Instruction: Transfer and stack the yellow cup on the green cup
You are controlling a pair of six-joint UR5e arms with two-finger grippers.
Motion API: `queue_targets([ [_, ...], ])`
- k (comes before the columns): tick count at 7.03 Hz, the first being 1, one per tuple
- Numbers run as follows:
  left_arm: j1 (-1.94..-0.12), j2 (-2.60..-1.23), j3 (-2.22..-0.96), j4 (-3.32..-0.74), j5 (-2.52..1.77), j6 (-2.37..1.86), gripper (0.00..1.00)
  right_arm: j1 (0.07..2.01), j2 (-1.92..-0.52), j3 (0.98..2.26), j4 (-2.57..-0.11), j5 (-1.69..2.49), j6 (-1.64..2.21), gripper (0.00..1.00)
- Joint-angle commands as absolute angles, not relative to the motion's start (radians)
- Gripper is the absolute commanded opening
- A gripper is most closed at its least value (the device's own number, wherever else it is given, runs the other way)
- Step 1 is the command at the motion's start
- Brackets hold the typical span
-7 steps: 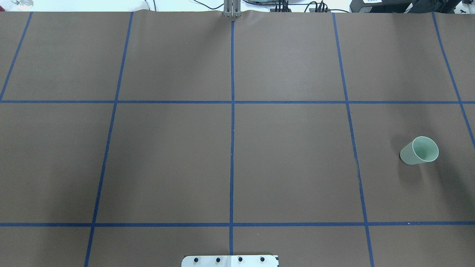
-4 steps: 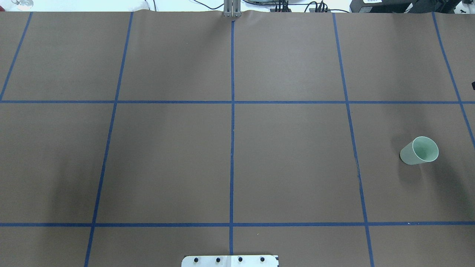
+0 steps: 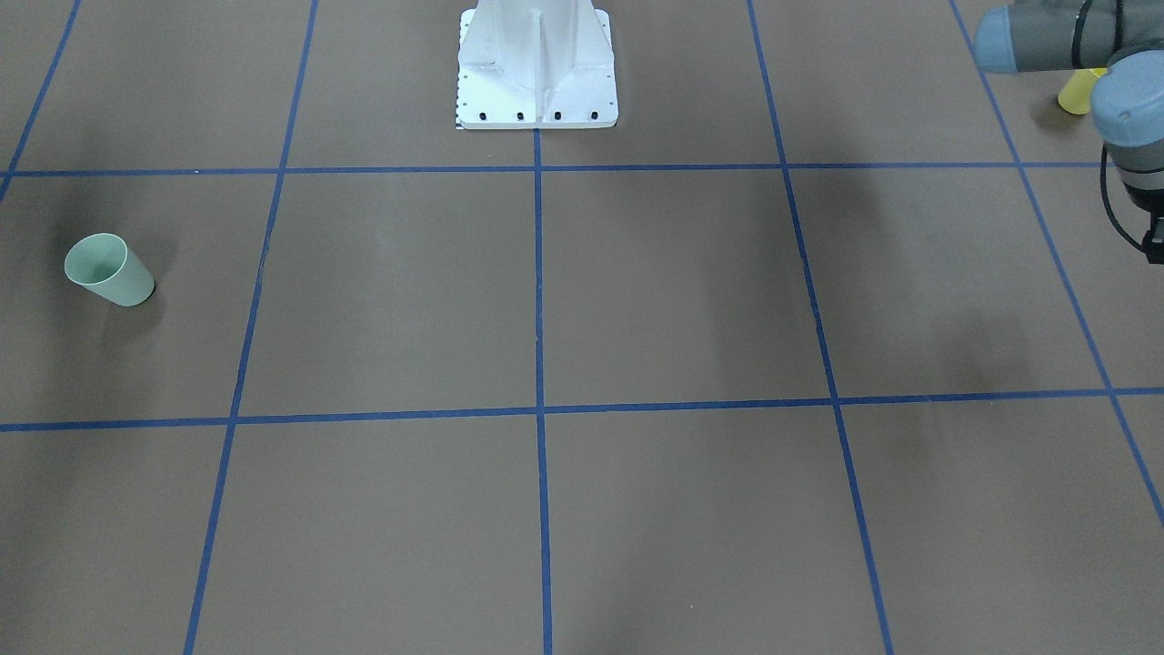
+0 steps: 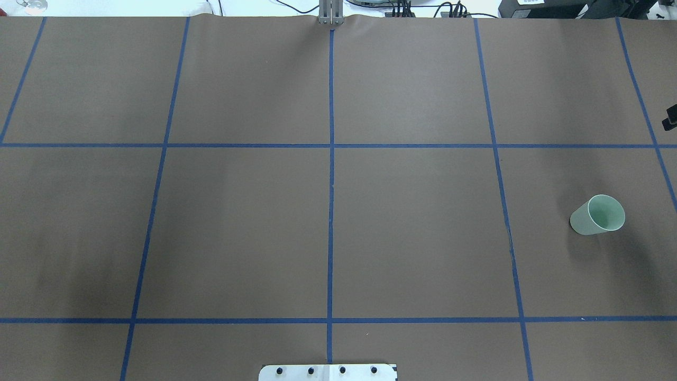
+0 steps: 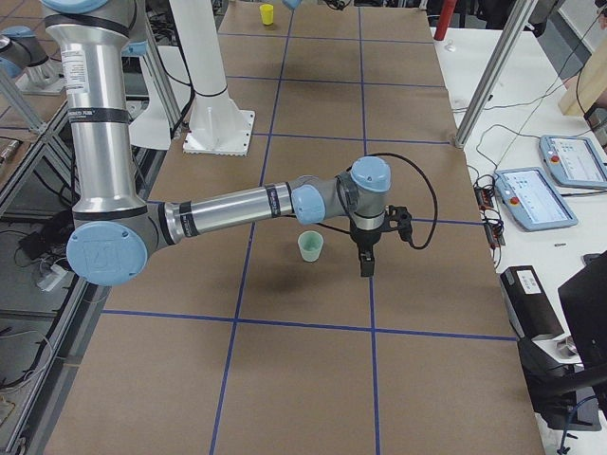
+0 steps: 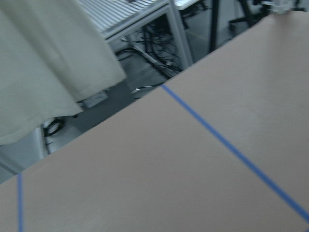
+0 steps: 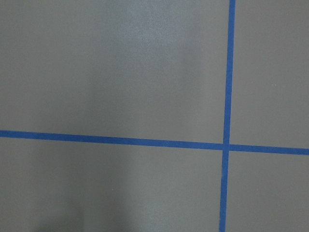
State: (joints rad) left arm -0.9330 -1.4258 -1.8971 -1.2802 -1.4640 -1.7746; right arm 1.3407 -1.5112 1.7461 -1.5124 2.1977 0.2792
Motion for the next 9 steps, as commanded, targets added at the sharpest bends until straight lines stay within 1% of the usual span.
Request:
queue_targets([
  [1,-0.769,-1.422,-1.881,-1.022,-1.466,-2.204,0.83,1.309,-1.511,1.752,-1.493,2.163,0.279,0.99],
  [2,-0.723,-1.42,-1.8,-0.988,-1.483,-2.35,0.85,1.293,-1.509,1.753,-1.491,2.157,0.281,0.99],
  [3,-0.682,-1.42,-1.726,-0.988,-1.506,-2.499,0.9,1.293,-1.508,1.755,-1.491,2.148,0.279,0.99],
  [4,-0.61,-1.42,-1.676,-0.988,-1.57,-2.593,0.92,1.293,-1.511,1.759,-1.491,2.129,0.279,0.99],
  [5,-0.539,-1.411,-1.64,-0.983,-1.683,-2.629,0.92,1.293,-1.511,1.763,-1.491,2.128,0.279,0.99],
  [6,-0.469,-1.372,-1.64,-0.974,-1.766,-2.669,0.91,1.29,-1.508,1.763,-1.491,2.125,0.279,0.99],
  [7,-0.456,-1.359,-1.632,-0.977,-1.794,-2.677,0.91,1.29,-1.508,1.764,-1.491,2.112,0.279,0.99],
  [9,-0.431,-1.325,-1.571,-1.053,-1.848,-2.687,0.9,1.289,-1.508,1.772,-1.491,2.103,0.279,0.99],
])
